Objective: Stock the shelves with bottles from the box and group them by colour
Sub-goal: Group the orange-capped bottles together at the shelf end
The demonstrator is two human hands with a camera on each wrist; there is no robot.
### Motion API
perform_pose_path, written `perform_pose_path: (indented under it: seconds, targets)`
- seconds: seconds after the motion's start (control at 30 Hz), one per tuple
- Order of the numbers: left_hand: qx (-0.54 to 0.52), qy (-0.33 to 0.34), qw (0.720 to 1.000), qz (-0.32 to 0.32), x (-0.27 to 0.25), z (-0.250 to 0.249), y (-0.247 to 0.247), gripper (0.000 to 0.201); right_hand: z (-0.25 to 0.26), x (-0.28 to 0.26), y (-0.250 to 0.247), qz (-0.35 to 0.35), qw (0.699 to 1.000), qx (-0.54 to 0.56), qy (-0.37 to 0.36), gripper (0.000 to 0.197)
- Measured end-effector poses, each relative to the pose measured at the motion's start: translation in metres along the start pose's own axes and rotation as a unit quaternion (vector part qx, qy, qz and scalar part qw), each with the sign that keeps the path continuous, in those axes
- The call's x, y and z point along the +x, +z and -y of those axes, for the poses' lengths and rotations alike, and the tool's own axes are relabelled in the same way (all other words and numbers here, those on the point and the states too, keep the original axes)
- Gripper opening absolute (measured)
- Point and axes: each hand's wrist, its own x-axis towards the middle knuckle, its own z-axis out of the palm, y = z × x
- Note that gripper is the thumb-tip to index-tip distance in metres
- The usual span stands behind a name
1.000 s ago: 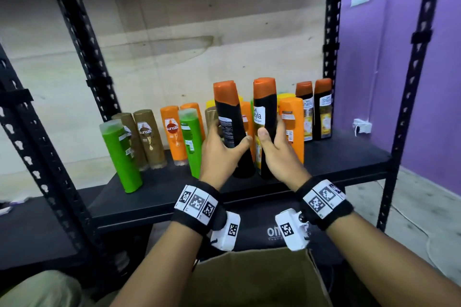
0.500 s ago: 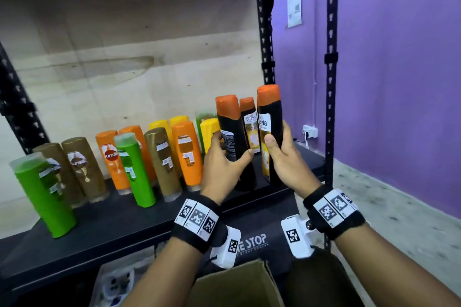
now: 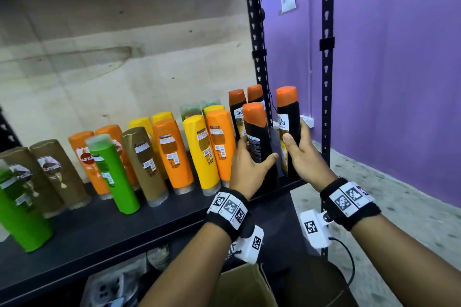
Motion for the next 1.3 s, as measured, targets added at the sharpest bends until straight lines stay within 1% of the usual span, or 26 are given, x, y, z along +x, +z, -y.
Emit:
perform_pose_path:
  seconds: [0.17, 0.27, 0.4, 0.53, 0.63, 0.73, 0.93, 1.0, 1.03, 1.1, 1.2, 1.23, 1.3]
  targets:
    - [0.015, 0.007, 1.0, -0.008, 0.014, 0.009, 0.012, 0.071, -0.025, 0.019, 0.004, -0.006, 1.0, 0.011, -0.02, 0.058]
    - [0.032, 0.016, 0.999, -0.007, 0.02, 0.013, 0.019, 0.07, -0.041, 0.03, 0.011, -0.009, 1.0, 0.007, -0.014, 0.058]
    - [0.042, 0.017, 0.999, -0.011, 0.029, 0.02, 0.026, 0.075, -0.057, 0.041, 0.019, -0.035, 0.998, 0.009, -0.042, 0.052]
    - [0.045, 0.01, 0.999, -0.007, 0.034, 0.022, 0.031, 0.08, -0.066, 0.051, 0.023, -0.048, 0.997, 0.009, -0.055, 0.056]
    - [0.036, 0.004, 0.999, -0.003, 0.035, 0.024, 0.032, 0.08, -0.072, 0.056, 0.023, -0.072, 0.996, 0.014, -0.053, 0.058]
    - [0.018, 0.005, 1.0, 0.001, 0.035, 0.027, 0.032, 0.078, -0.079, 0.056, 0.021, -0.105, 0.994, -0.002, -0.035, 0.057]
    - [0.02, 0.006, 1.0, 0.003, 0.035, 0.03, 0.032, 0.077, -0.08, 0.056, 0.016, -0.077, 0.997, 0.002, -0.02, 0.057]
    - [0.019, 0.001, 1.0, 0.005, 0.035, 0.03, 0.031, 0.077, -0.079, 0.056, 0.015, -0.07, 0.997, 0.008, -0.029, 0.058]
    - [0.018, -0.001, 1.0, 0.007, 0.036, 0.03, 0.031, 0.076, -0.079, 0.056, 0.015, -0.067, 0.997, 0.02, -0.037, 0.057]
    - [0.017, -0.006, 1.0, 0.011, 0.037, 0.03, 0.03, 0.076, -0.079, 0.056, 0.012, -0.064, 0.995, 0.062, -0.033, 0.046]
    - [0.021, -0.015, 1.0, 0.011, 0.035, 0.03, 0.031, 0.077, -0.078, 0.056, 0.01, -0.068, 0.993, 0.101, 0.001, 0.022]
    - [0.023, -0.017, 1.0, 0.011, 0.035, 0.03, 0.031, 0.078, -0.077, 0.056, 0.01, -0.069, 0.992, 0.106, 0.004, 0.019]
    - [0.017, -0.024, 0.999, 0.015, 0.035, 0.03, 0.032, 0.077, -0.076, 0.058, 0.01, -0.065, 0.99, 0.122, 0.008, 0.021]
